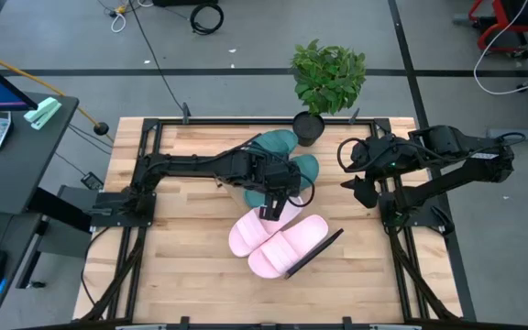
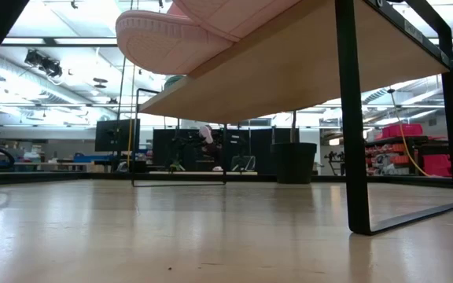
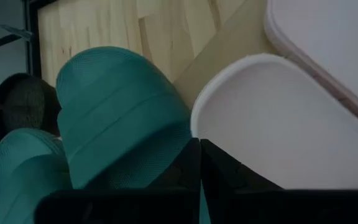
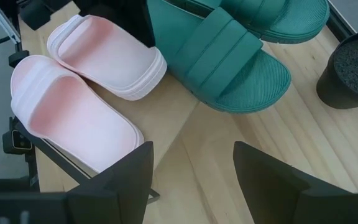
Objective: Pick and place slides into the shelf
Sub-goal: Put the pink slide on the shelf, then return to Home Position
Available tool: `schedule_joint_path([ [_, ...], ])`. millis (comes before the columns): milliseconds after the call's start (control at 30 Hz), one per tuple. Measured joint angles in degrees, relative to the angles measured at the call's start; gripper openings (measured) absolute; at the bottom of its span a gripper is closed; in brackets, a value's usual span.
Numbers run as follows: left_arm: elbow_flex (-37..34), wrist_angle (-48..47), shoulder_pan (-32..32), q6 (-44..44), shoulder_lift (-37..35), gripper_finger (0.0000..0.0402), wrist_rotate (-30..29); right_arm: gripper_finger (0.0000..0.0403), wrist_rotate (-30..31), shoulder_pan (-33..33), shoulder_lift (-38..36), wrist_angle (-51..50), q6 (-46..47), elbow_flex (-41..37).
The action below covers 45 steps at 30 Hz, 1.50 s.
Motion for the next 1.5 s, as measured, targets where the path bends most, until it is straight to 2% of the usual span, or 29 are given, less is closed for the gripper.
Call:
schedule_joint_path([
  [167, 0.0, 1.0, 0.0, 0.0, 0.7, 0.0012, 4.9, 0.0228, 0.0, 0.0, 0.0, 0.0, 0.0, 0.0],
  [533, 0.1, 2.5, 0.0, -0.3, 2.9, 0.0013, 7.7, 0.0228, 0.0, 0.0, 0.0, -0.2, 0.0, 0.0],
  [967, 0.0, 5.0, 0.0, -0.5, 4.2, 0.0024, 8.4, 0.0228, 0.0, 0.0, 0.0, -0.2, 0.0, 0.0],
  [1267, 0.0, 5.3, 0.3, -1.9, 1.5, 0.0031, 7.2, 0.0228, 0.0, 0.0, -0.7, -0.5, 0.0, 0.0],
  [1367, 0.1, 9.1, 0.3, -4.9, 0.1, 0.0029, 7.3, 0.0228, 0.0, 0.0, -1.8, -0.9, 0.0, 0.0],
  [1500, 0.1, 22.3, -0.8, -8.1, -0.8, 0.0009, 7.3, 0.0228, 0.9, 0.0, -4.0, -1.1, 0.2, 0.0],
])
